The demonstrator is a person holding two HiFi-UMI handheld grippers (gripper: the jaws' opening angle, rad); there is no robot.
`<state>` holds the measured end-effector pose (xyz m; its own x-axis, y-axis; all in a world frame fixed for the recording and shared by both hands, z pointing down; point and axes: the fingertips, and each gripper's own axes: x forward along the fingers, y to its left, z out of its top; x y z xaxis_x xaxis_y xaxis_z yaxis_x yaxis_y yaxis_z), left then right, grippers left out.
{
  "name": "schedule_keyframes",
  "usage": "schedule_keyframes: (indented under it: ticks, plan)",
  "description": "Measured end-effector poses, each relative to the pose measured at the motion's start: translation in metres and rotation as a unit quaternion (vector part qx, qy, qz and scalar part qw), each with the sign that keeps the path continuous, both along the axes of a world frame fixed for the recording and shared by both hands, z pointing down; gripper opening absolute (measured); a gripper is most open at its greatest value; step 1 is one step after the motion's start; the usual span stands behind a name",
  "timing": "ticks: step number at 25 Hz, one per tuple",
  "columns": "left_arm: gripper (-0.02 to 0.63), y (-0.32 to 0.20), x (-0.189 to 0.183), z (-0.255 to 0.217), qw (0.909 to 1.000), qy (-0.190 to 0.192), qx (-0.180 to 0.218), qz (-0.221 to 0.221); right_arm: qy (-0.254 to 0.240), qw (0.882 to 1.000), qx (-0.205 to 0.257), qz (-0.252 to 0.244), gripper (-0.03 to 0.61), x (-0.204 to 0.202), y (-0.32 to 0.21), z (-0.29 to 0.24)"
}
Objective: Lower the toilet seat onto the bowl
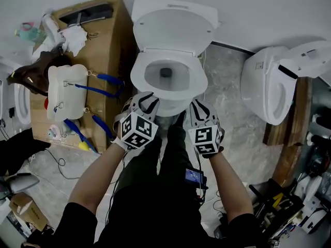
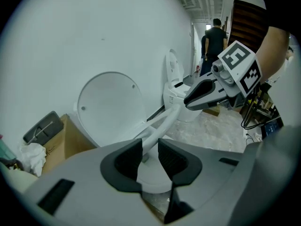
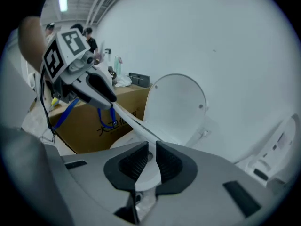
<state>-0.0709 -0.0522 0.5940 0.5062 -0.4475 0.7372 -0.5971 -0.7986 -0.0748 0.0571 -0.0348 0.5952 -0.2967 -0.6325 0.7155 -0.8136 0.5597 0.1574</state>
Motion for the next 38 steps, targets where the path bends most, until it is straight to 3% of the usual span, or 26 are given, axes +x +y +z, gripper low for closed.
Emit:
schedule_keyframes:
  ticks: [4,7,9,12,14,17,20,23,26,29,38]
  plan:
    - [0.114,0.018,-0.002,0.019,0.9998,-0.005,-0.016,0.01,-0.109,0.99,-0.064,0.068,0.069,0.014,0.015,0.016]
    - [0.114,0.036,-0.002,0.036,0.9992,-0.011,-0.038,0.012,-0.191,0.966,-0.126,0.123,0.116,0.022,0.026,0.034]
    - [0.114,0.044,-0.001,0.045,0.9988,-0.013,-0.048,0.006,-0.259,0.933,-0.182,0.168,0.174,0.025,0.033,0.053]
    - [0.115,0.053,-0.001,0.059,0.9982,-0.016,-0.057,-0.005,-0.371,0.865,-0.25,0.228,0.225,0.021,0.04,0.074]
    - [0.114,0.058,-0.003,0.07,0.9978,-0.019,-0.063,-0.01,-0.428,0.826,-0.272,0.248,0.227,0.016,0.042,0.08]
    - [0.114,0.068,-0.003,0.083,0.997,-0.019,-0.073,-0.019,-0.464,0.791,-0.297,0.267,0.227,0.012,0.053,0.094]
    - [0.114,0.073,-0.003,0.095,0.9965,-0.022,-0.073,-0.034,-0.466,0.78,-0.316,0.275,0.227,0.011,0.06,0.113]
    - [0.074,0.067,-0.005,0.104,0.9957,-0.017,-0.067,-0.062,-0.471,0.771,-0.325,0.28,0.225,0.009,0.063,0.126]
    - [0.074,0.064,-0.004,0.118,0.9941,-0.012,-0.079,-0.073,-0.467,0.768,-0.332,0.287,0.205,0.009,0.071,0.144]
    - [0.074,0.066,-0.003,0.129,0.9932,-0.01,-0.085,-0.078,-0.448,0.776,-0.335,0.292,0.115,0.013,0.077,0.165]
    - [0.074,0.114,-0.019,0.168,0.9874,-0.021,-0.131,-0.086,-0.402,0.801,-0.345,0.279,0.086,0.012,0.093,0.198]
